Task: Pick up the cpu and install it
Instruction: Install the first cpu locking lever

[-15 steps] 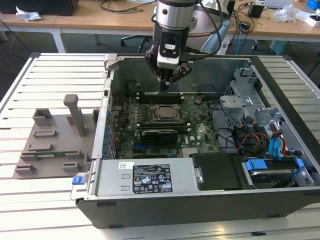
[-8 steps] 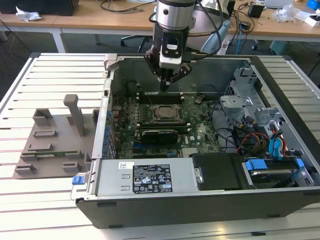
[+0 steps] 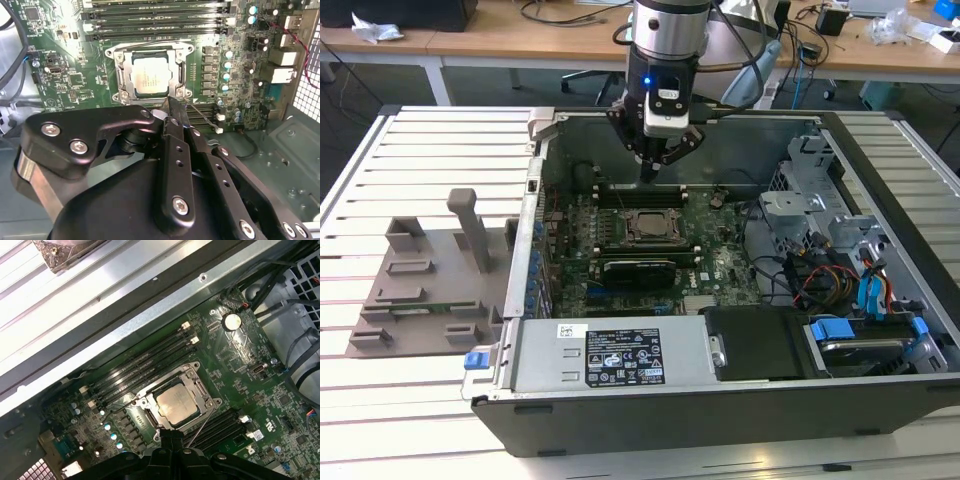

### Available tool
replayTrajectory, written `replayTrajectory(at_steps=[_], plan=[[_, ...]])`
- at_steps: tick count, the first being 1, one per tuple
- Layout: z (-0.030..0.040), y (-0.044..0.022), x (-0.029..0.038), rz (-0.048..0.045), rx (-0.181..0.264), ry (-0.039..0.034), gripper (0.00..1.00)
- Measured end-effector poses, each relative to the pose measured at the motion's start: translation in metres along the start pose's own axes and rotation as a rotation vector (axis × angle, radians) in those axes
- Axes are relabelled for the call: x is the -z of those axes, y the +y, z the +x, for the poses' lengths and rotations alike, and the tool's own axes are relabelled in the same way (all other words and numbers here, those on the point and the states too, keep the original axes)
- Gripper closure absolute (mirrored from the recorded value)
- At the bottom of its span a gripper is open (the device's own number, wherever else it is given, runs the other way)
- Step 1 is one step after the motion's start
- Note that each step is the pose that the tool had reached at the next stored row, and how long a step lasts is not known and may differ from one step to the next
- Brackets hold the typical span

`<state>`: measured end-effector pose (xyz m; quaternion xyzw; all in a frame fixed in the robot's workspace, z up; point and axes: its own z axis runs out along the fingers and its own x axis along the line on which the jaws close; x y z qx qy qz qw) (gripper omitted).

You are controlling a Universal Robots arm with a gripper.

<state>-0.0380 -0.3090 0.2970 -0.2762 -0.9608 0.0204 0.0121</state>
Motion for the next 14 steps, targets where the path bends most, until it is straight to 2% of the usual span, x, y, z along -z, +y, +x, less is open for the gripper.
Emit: replayTrajectory(at_steps=[14], plan=[[0.0000, 0.0000, 0.0000, 0.0011, 0.086, -0.0040, 0.89]])
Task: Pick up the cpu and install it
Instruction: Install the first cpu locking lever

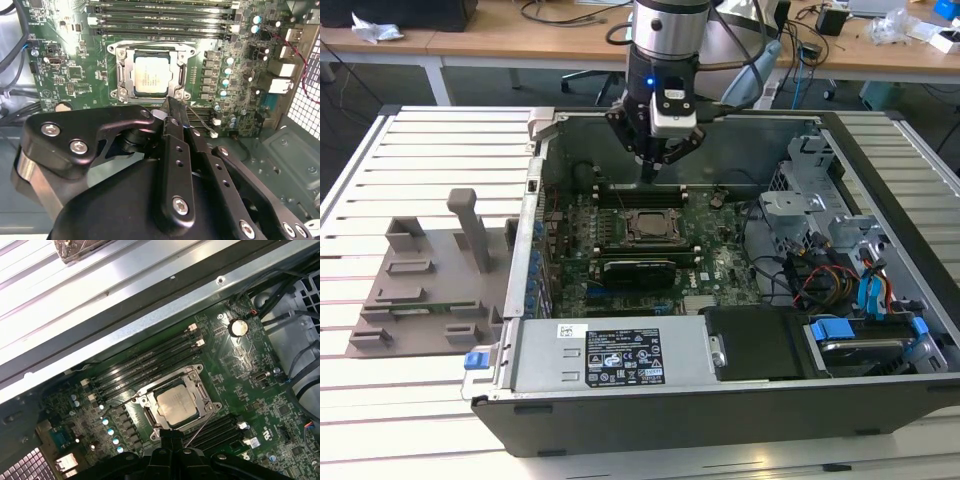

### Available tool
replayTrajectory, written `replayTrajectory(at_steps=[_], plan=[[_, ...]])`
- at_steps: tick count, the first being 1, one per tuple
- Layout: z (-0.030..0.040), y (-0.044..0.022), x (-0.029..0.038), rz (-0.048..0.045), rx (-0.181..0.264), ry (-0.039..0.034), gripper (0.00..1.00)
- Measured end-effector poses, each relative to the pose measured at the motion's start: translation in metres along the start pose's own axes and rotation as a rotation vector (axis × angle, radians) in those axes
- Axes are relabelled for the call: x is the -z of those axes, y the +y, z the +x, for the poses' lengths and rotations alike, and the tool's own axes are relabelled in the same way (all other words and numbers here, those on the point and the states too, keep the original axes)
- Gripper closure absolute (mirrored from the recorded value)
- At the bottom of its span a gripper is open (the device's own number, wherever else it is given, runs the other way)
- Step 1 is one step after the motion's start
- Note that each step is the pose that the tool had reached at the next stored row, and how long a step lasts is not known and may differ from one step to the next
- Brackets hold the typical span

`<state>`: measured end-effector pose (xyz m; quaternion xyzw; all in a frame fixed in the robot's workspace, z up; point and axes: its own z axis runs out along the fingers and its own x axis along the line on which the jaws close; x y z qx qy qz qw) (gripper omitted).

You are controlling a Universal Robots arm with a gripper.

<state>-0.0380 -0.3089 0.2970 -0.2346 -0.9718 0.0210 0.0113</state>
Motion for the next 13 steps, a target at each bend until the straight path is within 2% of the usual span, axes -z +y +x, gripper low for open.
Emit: replayTrajectory(at_steps=[13], plan=[[0.0000, 0.0000, 0.0000, 0.0008, 0.074, -0.0034, 0.89]])
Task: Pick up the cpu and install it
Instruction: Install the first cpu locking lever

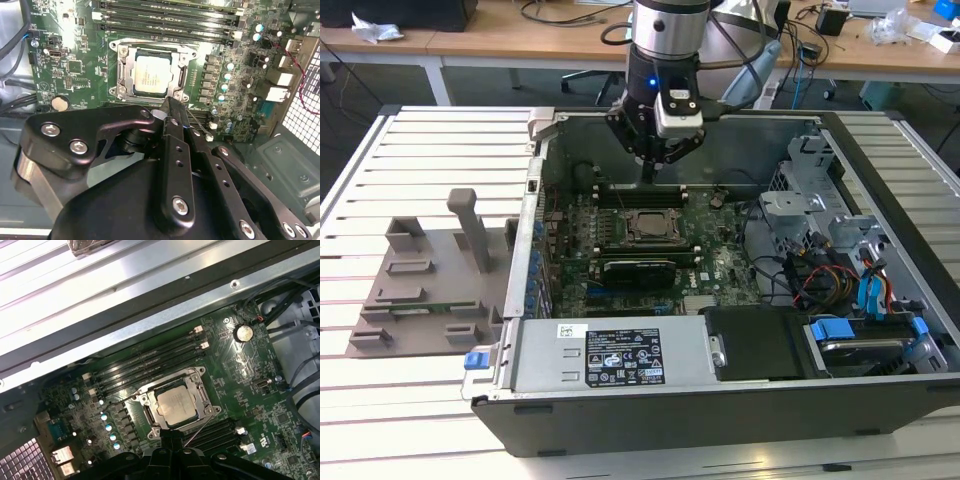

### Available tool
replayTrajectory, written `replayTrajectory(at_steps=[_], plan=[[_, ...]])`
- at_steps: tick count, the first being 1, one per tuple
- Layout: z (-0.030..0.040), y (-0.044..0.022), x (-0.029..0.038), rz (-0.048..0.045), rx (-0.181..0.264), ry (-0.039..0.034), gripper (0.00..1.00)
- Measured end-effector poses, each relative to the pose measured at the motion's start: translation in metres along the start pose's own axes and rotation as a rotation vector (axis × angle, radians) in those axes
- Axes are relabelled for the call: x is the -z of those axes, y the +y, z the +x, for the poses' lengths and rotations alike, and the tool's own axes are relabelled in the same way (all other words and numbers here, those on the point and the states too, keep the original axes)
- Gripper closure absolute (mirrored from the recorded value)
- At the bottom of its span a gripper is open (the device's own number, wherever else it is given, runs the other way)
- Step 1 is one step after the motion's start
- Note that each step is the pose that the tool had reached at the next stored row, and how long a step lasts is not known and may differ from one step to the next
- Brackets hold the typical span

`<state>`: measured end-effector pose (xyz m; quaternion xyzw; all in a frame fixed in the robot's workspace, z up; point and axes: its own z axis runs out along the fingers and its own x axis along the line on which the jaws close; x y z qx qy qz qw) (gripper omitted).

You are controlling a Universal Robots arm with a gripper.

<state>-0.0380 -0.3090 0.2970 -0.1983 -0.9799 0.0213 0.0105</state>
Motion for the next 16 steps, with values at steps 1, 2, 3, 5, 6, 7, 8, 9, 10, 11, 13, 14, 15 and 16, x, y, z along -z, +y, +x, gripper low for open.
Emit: replayTrajectory(at_steps=[1, 2, 3, 5, 6, 7, 8, 9, 10, 11, 13, 14, 15, 16], plan=[[0.0000, 0.0000, 0.0000, 0.0001, 0.004, -0.0002, 0.89], [0.0000, 0.0000, 0.0000, 0.0002, 0.013, -0.0006, 0.89], [0.0000, 0.0000, 0.0000, 0.0002, 0.021, -0.0010, 0.89], [0.0000, 0.0000, 0.0000, -0.0155, 0.050, 0.0042, 0.89], [0.0000, 0.0000, 0.0000, -0.0235, 0.055, 0.0072, 0.89], [0.0000, 0.0000, 0.0000, -0.0328, 0.061, 0.0107, 0.89], [0.0000, 0.0000, 0.0000, -0.0441, 0.075, 0.0148, 0.89], [0.0000, 0.0001, 0.0000, -0.0483, 0.100, 0.0159, 0.89], [0.0000, 0.0001, 0.0000, -0.0481, 0.121, 0.0157, 0.89], [0.0000, 0.0000, 0.0000, -0.0478, 0.137, 0.0154, 0.89], [0.0000, 0.0000, 0.0000, -0.0468, 0.179, 0.0144, 0.89], [0.0000, 0.0000, 0.0000, -0.0466, 0.188, 0.0142, 0.89], [0.0000, 0.0000, 0.0000, -0.0462, 0.201, 0.0140, 0.89], [0.0000, 0.0000, 0.0000, -0.0461, 0.210, 0.0138, 0.89]])
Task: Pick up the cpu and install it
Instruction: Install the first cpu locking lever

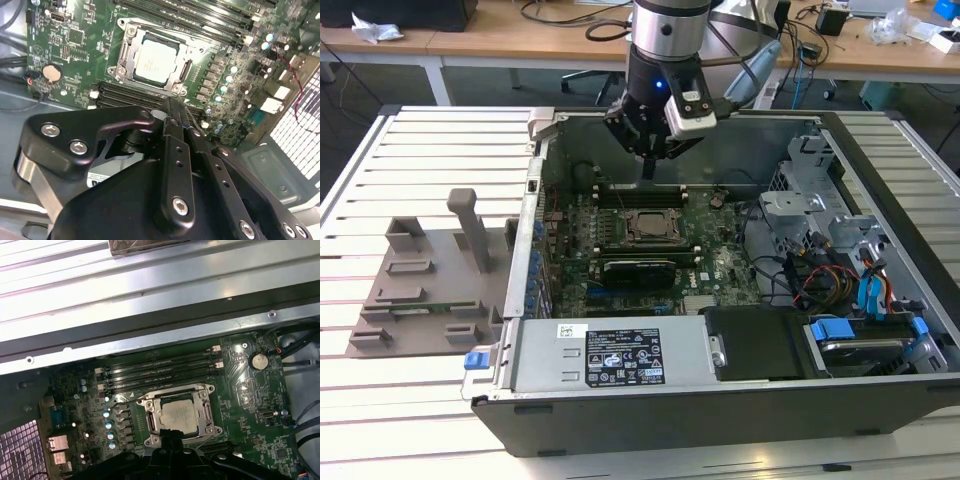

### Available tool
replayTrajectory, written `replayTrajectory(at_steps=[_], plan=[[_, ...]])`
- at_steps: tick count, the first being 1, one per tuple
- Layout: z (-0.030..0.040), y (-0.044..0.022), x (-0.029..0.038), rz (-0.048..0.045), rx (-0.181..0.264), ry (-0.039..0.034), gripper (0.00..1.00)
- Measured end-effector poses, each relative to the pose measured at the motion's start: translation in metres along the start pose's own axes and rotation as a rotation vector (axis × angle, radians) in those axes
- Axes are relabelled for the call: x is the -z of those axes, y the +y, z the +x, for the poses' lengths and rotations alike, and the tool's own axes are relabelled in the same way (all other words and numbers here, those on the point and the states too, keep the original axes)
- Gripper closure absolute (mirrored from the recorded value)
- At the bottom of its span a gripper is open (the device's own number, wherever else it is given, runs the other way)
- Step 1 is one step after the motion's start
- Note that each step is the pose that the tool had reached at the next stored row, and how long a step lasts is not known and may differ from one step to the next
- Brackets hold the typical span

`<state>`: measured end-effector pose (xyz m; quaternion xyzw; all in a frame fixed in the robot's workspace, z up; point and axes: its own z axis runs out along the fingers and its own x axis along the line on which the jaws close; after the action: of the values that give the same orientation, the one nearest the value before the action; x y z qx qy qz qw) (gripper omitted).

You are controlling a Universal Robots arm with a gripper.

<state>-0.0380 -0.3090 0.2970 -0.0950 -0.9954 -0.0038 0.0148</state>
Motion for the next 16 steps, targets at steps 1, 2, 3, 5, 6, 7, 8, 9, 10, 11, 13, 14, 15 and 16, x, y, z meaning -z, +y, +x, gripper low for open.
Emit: replayTrajectory(at_steps=[1, 2, 3, 5, 6, 7, 8, 9, 10, 11, 13, 14, 15, 16], plan=[[0.0000, 0.0000, 0.0000, 0.0004, 0.014, 0.0001, 0.89], [0.0000, 0.0000, 0.0000, 0.0007, 0.024, 0.0001, 0.89], [0.0000, 0.0000, 0.0000, 0.0011, 0.036, 0.0001, 0.89], [0.0000, 0.0000, 0.0000, 0.0017, 0.056, 0.0002, 0.89], [0.0000, 0.0000, 0.0000, 0.0018, 0.062, 0.0003, 0.89], [0.0000, 0.0000, 0.0000, 0.0021, 0.070, 0.0003, 0.89], [0.0000, 0.0000, 0.0000, 0.0024, 0.077, 0.0004, 0.89], [0.0000, 0.0000, 0.0000, 0.0026, 0.088, 0.0004, 0.89], [0.0000, 0.0000, 0.0000, 0.0029, 0.097, 0.0005, 0.89], [0.0000, 0.0000, 0.0000, 0.0032, 0.104, 0.0005, 0.89], [0.0000, 0.0000, 0.0000, 0.0037, 0.122, 0.0006, 0.89], [0.0000, 0.0000, 0.0000, 0.0039, 0.128, 0.0006, 0.89], [0.0000, 0.0000, 0.0000, 0.0043, 0.140, 0.0006, 0.89], [0.0000, 0.0000, 0.0000, 0.0045, 0.147, 0.0007, 0.89]])
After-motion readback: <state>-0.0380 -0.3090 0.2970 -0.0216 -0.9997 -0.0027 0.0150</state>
